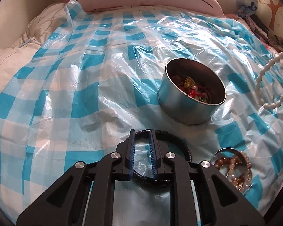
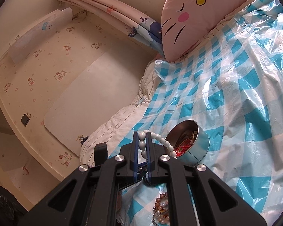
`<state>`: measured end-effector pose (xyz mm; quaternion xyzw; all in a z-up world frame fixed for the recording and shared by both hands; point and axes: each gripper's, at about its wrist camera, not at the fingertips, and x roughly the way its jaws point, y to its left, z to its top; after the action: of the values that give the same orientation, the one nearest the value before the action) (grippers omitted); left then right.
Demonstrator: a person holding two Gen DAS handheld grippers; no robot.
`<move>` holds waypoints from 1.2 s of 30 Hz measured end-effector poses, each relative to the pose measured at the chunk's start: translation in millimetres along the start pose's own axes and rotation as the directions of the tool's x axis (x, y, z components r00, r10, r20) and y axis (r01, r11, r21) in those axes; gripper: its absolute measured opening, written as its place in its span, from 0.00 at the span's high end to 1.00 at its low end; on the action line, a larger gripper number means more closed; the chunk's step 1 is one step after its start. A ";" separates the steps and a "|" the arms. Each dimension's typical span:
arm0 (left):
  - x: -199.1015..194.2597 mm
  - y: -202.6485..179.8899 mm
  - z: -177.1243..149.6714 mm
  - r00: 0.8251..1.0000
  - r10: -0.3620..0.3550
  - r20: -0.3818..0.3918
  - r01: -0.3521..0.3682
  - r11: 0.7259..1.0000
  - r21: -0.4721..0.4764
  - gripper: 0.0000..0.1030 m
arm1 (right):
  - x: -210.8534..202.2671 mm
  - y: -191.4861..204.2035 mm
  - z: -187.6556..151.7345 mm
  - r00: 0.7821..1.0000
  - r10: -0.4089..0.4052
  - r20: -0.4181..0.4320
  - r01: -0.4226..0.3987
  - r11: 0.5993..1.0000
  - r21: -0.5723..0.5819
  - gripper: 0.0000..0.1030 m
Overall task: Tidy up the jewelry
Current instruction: 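Carry white bead bracelet to tin with right gripper while left gripper holds black band, then open both grippers over the tin, dropping the black band and white bead bracelet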
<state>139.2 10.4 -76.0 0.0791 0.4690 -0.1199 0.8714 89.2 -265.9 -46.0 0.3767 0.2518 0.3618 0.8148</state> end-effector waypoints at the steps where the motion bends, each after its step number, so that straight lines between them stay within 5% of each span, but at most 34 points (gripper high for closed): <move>1: 1.0 -2.3 -0.4 1.000 0.008 -0.002 -0.008 1.000 0.015 0.83 | -0.5 -0.7 -0.2 1.000 -0.001 0.001 0.001 1.000 0.001 0.92; 4: 2.5 -9.2 -2.7 0.999 0.043 -0.002 -0.043 0.997 0.061 0.75 | -0.9 -2.9 -0.8 1.000 -0.003 0.000 0.003 1.000 0.008 0.92; 8: -10.9 -6.5 -0.4 0.996 0.072 0.056 -0.075 0.996 0.041 0.51 | -3.0 -4.1 -0.4 1.000 -0.003 0.005 0.003 1.000 0.013 0.92; 13: -4.9 0.5 -1.2 0.996 0.084 0.025 -0.085 0.996 0.026 0.50 | -2.3 -5.5 0.0 1.000 -0.002 0.003 0.002 1.000 0.014 0.92; 14: -2.0 0.5 -2.1 0.996 0.086 0.012 -0.087 0.996 0.030 0.50 | -2.3 -5.1 0.0 1.000 -0.003 0.004 0.003 1.000 0.014 0.92; 17: 9.1 1.7 -4.3 0.995 0.099 -0.033 -0.098 0.995 0.033 0.78 | -2.1 -5.9 -0.1 1.000 -0.003 0.003 0.003 1.000 0.014 0.92; 20: 6.8 4.5 -4.6 0.996 0.088 -0.030 -0.087 0.996 0.023 0.88 | -1.9 -5.7 -0.5 1.000 -0.003 0.002 0.002 1.000 0.014 0.92; 27: -16.6 7.4 3.7 0.998 -0.048 0.033 0.050 0.997 -0.061 0.91 | -0.7 -3.4 -1.8 1.000 0.001 0.005 -0.001 1.000 0.011 0.92; 36: -43.4 -4.8 28.9 0.988 -0.100 0.122 0.109 0.991 -0.073 0.91 | 5.0 1.7 5.1 0.999 0.031 0.017 -0.031 1.000 0.007 0.91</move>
<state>137.9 4.4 -24.0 0.0126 0.4246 -0.1512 0.8926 95.0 -263.4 -42.3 0.3863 0.2404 0.3702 0.8099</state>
